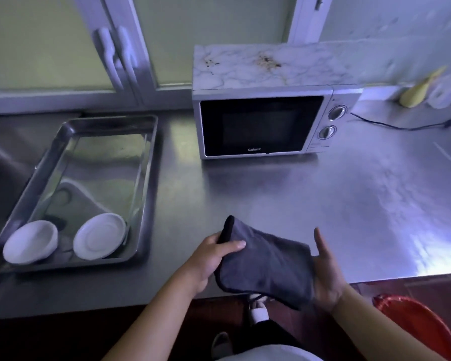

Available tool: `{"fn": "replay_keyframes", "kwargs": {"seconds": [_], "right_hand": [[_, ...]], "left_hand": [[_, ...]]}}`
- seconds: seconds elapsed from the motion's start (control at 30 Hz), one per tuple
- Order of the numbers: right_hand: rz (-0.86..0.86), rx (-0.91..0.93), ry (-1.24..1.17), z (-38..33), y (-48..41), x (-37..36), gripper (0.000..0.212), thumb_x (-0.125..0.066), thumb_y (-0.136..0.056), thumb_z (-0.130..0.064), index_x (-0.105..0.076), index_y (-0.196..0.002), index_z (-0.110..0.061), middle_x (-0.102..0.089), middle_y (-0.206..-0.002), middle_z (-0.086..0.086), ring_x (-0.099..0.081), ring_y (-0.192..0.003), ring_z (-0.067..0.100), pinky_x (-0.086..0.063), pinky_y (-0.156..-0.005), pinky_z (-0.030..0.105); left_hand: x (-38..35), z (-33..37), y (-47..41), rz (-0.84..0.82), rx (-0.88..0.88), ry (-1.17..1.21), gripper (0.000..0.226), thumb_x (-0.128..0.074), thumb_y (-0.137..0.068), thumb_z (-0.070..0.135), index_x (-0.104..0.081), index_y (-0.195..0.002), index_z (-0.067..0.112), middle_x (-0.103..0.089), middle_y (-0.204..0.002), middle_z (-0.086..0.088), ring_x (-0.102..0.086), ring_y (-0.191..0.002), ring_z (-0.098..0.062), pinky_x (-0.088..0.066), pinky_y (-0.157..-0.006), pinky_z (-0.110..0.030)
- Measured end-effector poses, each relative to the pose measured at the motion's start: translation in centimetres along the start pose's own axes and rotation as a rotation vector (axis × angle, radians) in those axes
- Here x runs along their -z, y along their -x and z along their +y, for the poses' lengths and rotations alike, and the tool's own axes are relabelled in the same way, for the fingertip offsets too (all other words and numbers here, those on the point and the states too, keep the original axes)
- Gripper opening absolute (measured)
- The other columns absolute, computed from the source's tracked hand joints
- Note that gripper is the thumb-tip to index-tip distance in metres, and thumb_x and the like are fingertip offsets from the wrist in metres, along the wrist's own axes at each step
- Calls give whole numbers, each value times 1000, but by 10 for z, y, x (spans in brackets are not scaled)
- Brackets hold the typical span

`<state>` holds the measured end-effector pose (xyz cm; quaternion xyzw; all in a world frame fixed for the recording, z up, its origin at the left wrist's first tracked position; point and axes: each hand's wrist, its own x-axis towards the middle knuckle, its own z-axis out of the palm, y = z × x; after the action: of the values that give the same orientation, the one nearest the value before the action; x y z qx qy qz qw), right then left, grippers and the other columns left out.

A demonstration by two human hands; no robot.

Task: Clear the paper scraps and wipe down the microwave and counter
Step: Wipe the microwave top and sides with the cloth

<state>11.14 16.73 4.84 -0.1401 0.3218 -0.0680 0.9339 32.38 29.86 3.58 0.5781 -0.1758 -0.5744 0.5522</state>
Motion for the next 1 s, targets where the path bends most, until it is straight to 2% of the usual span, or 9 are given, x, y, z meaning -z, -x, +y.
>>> {"fn": "replay_keyframes", "kwargs": {"seconds": [0.1,0.17,0.3,0.53,0.63,0.73,0.83,0.93,1.0], "right_hand": [[36,46,28,-1,0,21,83,-91,-67,-34,-59,-132,8,-57,-136,32,-63,-116,45,-48,-102,54],[144,15,98,-8,-6,31,69,-87,-69,-18,-62,-129,7,-62,-130,29,-66,-110,42,-48,-103,50],[276,-22,90,-45,-21,41,51,-64,-87,-25,-64,-128,5,-64,-129,25,-66,-113,39,-46,-106,48],[109,79,-6,-87,-48,47,48,-47,-100,-44,-70,-124,-9,-66,-130,19,-64,-120,31,-55,-93,40],[117,33,71,-91,-58,36,38,-66,-90,-35,-73,-114,-6,-72,-110,19,-71,-104,30,-59,-83,41],[265,25,114,-98,-73,36,39,-62,-94,-17,-59,-125,7,-70,-111,27,-72,-101,38,-61,-77,44],[394,79,240,-111,-88,36,34,-60,-93,-7,-57,-123,8,-69,-110,32,-70,-101,45,-58,-87,56],[534,213,445,-128,-100,32,17,-67,-89,-4,-64,-106,-3,-71,-102,26,-70,-96,38,-55,-92,58],[575,391,666,-143,-109,33,12,-71,-85,-3,-65,-82,-13,-74,-90,11,-68,-83,21,-58,-82,45]], "left_hand": [[-16,1,-24,15,65,-4,37,-80,-78,32,-74,-110,13,-72,-116,-17,-69,-110,-34,-52,-97,-44],[-29,5,-40,43,90,-18,33,-77,-85,29,-72,-112,11,-72,-116,-17,-69,-108,-33,-53,-98,-46],[-56,20,-69,75,55,-152,25,-68,-93,20,-67,-118,16,-75,-113,-6,-71,-107,-23,-58,-91,-36],[-103,24,-112,70,-49,-555,36,-67,-81,37,-59,-113,52,-73,-105,18,-70,-98,-7,-57,-76,-26],[-119,12,-118,-68,-42,-840,55,-61,-74,45,-43,-122,67,-66,-110,29,-62,-101,9,-52,-88,-21],[-113,13,-127,-109,43,-712,64,-63,-76,38,-45,-133,61,-65,-106,26,-64,-96,2,-52,-87,-24],[-95,26,-133,-66,82,-565,47,-69,-77,37,-61,-116,60,-62,-83,18,-59,-72,-7,-52,-70,-24],[-73,37,-138,18,63,-555,25,-68,-86,31,-70,-105,47,-63,-81,14,-61,-69,-8,-52,-68,-21],[-56,42,-147,129,39,-515,24,-66,-93,17,-71,-105,37,-63,-82,8,-63,-68,-9,-53,-68,-21]]}}
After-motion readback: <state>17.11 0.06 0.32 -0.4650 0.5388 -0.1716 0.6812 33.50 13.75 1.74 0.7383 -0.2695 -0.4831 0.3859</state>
